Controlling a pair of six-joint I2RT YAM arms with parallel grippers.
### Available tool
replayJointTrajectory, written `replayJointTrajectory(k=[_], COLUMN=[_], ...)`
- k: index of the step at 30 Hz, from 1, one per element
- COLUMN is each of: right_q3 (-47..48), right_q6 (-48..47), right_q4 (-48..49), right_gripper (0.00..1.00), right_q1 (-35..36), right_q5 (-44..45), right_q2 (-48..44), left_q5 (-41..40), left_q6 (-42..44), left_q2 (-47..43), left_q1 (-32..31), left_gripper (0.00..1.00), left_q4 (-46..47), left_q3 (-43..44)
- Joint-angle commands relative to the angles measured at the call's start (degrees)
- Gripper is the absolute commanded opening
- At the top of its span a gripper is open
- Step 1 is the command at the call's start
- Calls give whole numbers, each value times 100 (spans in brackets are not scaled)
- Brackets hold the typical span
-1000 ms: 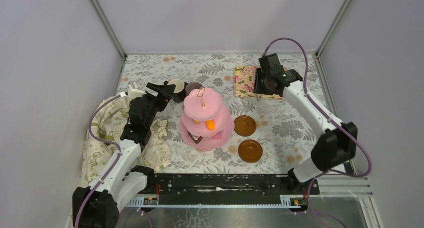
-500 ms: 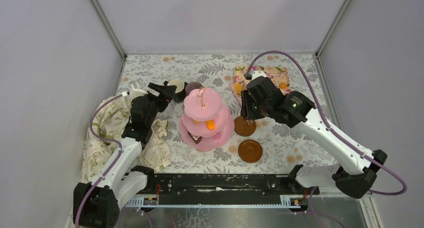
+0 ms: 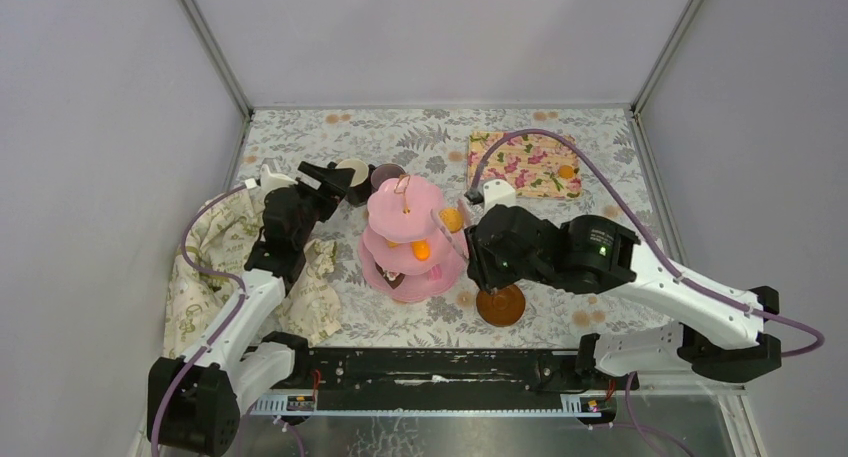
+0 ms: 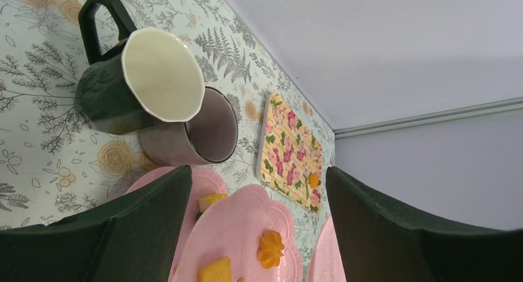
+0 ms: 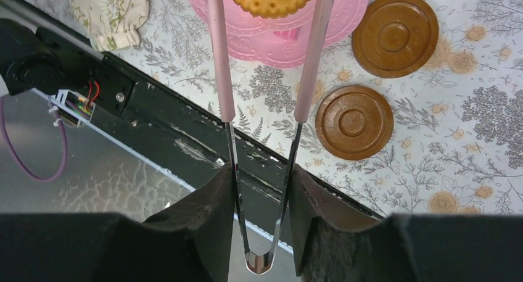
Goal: Serve the afternoon tea
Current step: Place the desert on the desert table.
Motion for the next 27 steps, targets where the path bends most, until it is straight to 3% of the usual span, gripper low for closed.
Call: replayJointTrajectory(k=[1,27], right_q3=[357,1378], right_q6=[250,-272], right_q4=[-39,398], right_gripper=[17,18], right_q1=[425,706], right_q5=[333,65], right_q2=[232,1631], left_q5=[28,136], left_q6=[163,-37], left_q2=[-8,-127], left_q1=[43,46], left_gripper=[86,86], left_q4=[-11,205], left_q3=[244,105])
